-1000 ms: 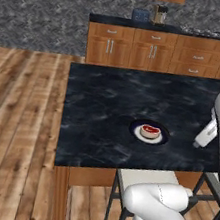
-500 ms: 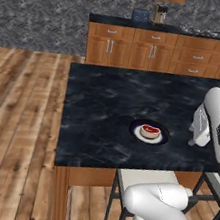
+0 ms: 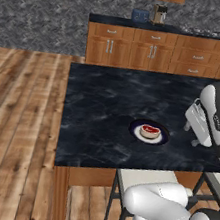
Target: Transport the steak and potato to the fridge. Place the steak on the rack containing meat and place the potato on the rack containing the vegetable, ensuring meats and vegetables are on different racks.
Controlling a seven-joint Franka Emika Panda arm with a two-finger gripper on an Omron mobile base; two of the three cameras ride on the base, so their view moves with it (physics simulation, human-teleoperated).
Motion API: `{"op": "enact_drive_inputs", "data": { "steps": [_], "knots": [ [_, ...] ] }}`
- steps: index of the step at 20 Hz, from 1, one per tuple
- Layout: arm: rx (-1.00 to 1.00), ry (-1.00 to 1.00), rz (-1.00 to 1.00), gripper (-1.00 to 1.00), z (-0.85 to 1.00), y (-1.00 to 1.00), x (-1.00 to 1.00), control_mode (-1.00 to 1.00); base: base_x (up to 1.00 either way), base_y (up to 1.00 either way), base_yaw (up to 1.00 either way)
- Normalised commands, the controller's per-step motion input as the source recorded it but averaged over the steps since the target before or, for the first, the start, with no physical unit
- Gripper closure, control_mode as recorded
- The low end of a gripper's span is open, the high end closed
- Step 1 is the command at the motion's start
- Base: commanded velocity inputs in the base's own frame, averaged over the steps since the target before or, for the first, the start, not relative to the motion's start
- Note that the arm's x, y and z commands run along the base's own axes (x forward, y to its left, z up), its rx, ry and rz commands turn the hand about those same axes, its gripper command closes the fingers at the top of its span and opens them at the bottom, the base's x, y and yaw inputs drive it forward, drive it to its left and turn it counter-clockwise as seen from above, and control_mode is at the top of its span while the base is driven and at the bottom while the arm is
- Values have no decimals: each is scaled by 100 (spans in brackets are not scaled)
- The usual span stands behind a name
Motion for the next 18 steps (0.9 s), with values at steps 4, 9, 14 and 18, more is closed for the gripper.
{"op": "enact_drive_inputs", "data": {
  "steps": [4, 9, 14, 18],
  "knots": [
    [0, -5, 9, -100, -20, -5, 24, -100, 0, 0, 0],
    [-1, -11, 0, -100, -19, 1, 19, -100, 0, 0, 0],
    [0, -2, 0, -100, -29, 11, 30, -100, 0, 0, 0],
    [0, 0, 0, -100, -26, 13, 39, -100, 0, 0, 0]
  ]
}}
